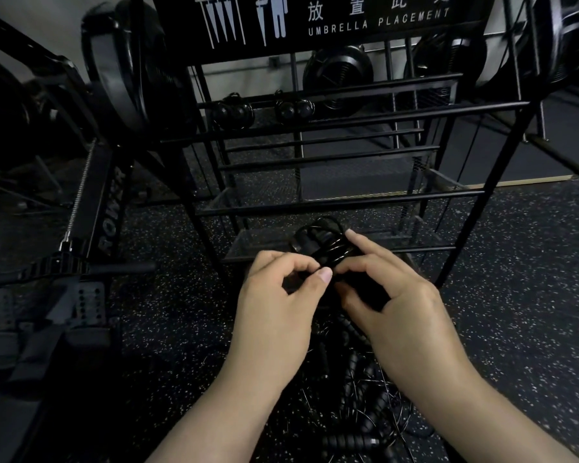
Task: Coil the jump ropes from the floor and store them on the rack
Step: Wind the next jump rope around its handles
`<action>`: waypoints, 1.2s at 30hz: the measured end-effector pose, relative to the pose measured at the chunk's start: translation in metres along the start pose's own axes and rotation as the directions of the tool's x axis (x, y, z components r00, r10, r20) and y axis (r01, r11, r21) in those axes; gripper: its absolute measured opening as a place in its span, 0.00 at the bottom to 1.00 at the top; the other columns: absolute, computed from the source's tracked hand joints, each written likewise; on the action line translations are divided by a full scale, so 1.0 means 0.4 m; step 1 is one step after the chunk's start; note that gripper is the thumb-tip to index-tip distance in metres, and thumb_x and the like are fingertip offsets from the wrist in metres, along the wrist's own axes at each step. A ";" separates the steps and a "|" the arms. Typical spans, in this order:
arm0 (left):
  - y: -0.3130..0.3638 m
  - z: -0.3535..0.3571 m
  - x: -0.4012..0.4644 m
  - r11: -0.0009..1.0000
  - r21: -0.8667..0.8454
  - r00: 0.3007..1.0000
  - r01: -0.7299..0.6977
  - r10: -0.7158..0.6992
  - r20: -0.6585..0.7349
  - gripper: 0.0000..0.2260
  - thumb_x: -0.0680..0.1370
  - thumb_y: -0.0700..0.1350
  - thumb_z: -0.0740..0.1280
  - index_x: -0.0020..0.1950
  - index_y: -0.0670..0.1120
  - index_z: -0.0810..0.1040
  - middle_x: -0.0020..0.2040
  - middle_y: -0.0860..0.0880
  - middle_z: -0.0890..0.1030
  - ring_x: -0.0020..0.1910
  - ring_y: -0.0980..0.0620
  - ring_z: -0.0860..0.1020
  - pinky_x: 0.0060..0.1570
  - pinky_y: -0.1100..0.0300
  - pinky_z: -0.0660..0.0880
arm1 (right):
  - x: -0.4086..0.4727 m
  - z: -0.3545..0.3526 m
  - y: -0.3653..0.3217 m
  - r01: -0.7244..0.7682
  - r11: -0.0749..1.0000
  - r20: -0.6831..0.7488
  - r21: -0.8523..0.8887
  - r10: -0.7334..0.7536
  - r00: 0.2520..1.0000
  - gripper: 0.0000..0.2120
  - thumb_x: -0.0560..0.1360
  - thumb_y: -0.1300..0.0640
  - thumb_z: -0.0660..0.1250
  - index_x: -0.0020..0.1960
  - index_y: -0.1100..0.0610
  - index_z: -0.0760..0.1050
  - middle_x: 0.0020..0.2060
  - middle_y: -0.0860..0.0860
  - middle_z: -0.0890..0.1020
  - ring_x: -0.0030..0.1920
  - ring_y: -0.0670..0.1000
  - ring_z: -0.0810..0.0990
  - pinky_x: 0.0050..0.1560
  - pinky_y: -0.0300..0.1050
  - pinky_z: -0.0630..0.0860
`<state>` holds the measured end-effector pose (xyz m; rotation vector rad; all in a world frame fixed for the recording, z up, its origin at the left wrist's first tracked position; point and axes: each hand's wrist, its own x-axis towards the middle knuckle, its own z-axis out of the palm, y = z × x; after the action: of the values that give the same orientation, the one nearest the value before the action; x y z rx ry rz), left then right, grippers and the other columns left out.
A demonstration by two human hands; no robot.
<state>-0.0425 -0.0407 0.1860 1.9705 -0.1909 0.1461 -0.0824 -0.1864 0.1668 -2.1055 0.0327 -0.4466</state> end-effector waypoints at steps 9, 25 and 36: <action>0.003 -0.009 0.002 0.992 -0.114 0.977 0.059 -0.034 0.208 0.05 0.81 0.46 0.69 0.48 0.53 0.84 0.49 0.56 0.80 0.50 0.62 0.78 0.56 0.63 0.72 | 0.019 -0.014 0.006 -0.082 0.995 -0.023 0.059 0.084 0.996 0.11 0.74 0.55 0.75 0.48 0.38 0.81 0.65 0.28 0.75 0.63 0.27 0.72 0.60 0.26 0.66; 0.005 0.006 -0.015 0.968 0.175 0.969 -0.179 0.143 0.201 0.09 0.84 0.44 0.62 0.47 0.56 0.76 0.56 0.62 0.71 0.60 0.73 0.67 0.55 0.81 0.61 | 0.036 -0.052 -0.025 -0.194 0.976 0.139 0.102 0.179 0.974 0.11 0.65 0.36 0.73 0.43 0.39 0.83 0.67 0.30 0.73 0.64 0.26 0.68 0.55 0.23 0.60; -0.002 0.001 -0.009 0.956 0.201 0.976 -0.212 0.219 -0.014 0.08 0.75 0.49 0.74 0.48 0.54 0.75 0.48 0.60 0.77 0.52 0.61 0.76 0.52 0.70 0.70 | 0.026 -0.045 -0.021 -0.223 0.973 0.158 0.058 0.211 0.965 0.05 0.76 0.48 0.72 0.42 0.47 0.79 0.65 0.32 0.74 0.56 0.31 0.75 0.51 0.33 0.68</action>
<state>-0.0459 -0.0406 0.1845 2.1408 -0.3806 0.3550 -0.0799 -0.1986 0.1855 -2.0282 0.1552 -0.1537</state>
